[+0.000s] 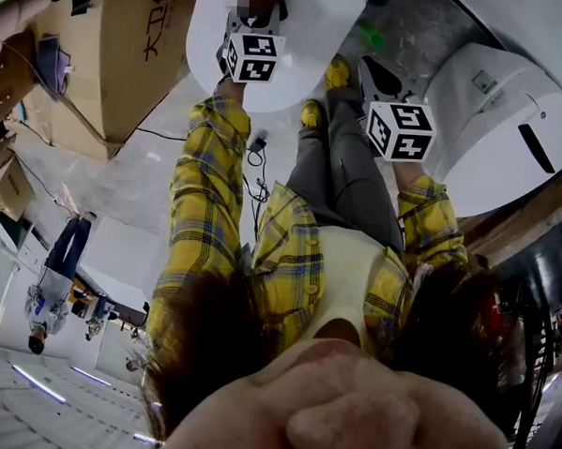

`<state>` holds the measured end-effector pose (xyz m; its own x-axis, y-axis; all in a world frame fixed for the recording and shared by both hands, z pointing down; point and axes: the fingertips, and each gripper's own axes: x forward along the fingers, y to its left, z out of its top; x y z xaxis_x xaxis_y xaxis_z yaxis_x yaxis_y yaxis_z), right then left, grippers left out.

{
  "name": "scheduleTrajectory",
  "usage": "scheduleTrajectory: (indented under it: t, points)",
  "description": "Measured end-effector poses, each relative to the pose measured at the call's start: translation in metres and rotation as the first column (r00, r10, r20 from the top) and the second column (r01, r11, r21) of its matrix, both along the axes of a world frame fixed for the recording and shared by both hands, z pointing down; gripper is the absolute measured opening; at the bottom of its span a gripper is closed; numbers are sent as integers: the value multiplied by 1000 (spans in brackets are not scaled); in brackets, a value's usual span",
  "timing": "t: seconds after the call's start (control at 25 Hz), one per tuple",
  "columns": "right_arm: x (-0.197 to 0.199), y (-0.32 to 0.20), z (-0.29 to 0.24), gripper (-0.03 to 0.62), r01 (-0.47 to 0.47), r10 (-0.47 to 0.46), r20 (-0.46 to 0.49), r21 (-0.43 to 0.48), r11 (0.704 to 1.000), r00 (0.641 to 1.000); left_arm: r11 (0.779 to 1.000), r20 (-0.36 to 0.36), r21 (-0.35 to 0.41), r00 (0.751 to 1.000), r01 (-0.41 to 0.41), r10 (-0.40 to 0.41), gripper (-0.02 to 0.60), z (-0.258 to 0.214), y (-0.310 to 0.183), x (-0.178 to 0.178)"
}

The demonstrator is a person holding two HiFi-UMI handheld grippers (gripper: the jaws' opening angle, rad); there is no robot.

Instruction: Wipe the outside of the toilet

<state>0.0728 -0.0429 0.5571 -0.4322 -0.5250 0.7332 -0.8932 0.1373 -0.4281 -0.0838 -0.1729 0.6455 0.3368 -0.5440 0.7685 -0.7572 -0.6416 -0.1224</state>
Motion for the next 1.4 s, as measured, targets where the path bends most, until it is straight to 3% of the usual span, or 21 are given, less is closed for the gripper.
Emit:
scheduleTrajectory:
  t: [0.32, 0.68, 1.0, 1.12, 1.24, 1.4]
  points:
    - [5, 9, -1, 26, -59, 60, 14, -7, 998, 998, 995, -38, -39, 995, -89, 87, 94, -1, 30, 32]
    - [5, 21, -2, 26, -92, 93, 31, -21, 996, 995, 968, -76, -83, 970, -236, 230, 94, 0, 73, 78]
    - [14, 29, -5, 26, -116, 117, 32, -25, 993, 993, 908, -89, -95, 912, -409, 401, 94, -3, 107, 113]
    - [14, 28, -7, 26, -117, 118, 34, -22, 993, 992, 895, -104, -79, 896, -440, 432, 94, -12, 112, 116]
    - [11, 28, -8, 26, -115, 115, 39, -22, 993, 993, 898, -129, -49, 894, -437, 428, 94, -30, 110, 113]
    - [0, 24, -11, 26, -95, 96, 50, -18, 995, 994, 926, -171, -4, 912, -378, 372, 94, -58, 97, 95]
